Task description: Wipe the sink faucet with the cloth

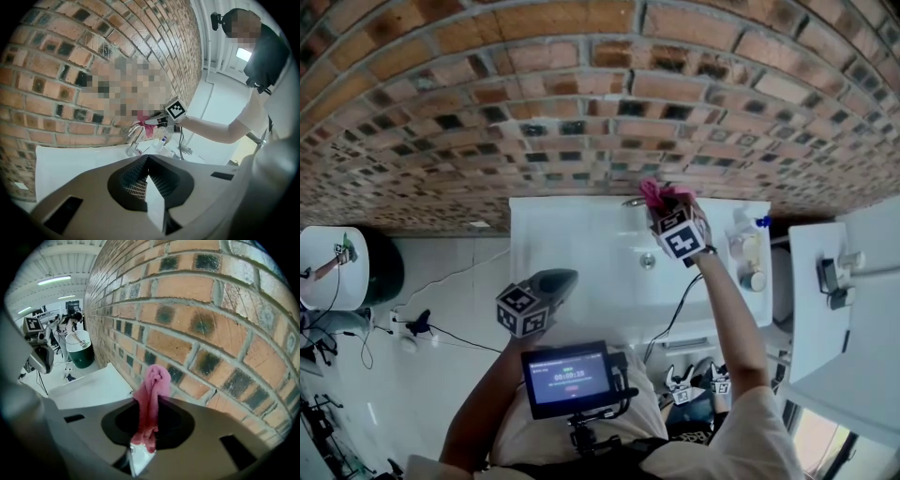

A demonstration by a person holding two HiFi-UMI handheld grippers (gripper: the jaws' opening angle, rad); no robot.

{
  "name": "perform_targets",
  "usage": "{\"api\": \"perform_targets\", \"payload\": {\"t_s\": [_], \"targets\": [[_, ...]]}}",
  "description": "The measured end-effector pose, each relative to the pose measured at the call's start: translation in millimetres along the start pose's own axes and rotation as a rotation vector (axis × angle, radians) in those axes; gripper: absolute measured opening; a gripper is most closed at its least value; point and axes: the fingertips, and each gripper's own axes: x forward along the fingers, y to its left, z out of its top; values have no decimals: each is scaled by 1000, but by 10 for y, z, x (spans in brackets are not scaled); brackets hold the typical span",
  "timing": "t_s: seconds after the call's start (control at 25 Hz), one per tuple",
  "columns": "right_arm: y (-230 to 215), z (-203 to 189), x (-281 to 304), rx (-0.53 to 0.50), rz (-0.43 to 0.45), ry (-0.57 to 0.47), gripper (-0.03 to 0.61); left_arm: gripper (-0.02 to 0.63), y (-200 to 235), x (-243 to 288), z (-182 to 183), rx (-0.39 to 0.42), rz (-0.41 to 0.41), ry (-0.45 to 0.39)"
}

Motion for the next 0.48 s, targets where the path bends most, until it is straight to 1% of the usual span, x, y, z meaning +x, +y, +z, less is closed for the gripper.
{"api": "perform_targets", "payload": {"t_s": [0.12,0.24,0.48], "targets": [[11,13,-8,27,5,7,69,-6,8,7,-7,-2,1,0],[21,33,7,33,9,0,69,-6,27,13,-9,-4,5,-4],[42,135,54,100,22,-19,69,-6,33,41,-23,-9,8,-2]]}}
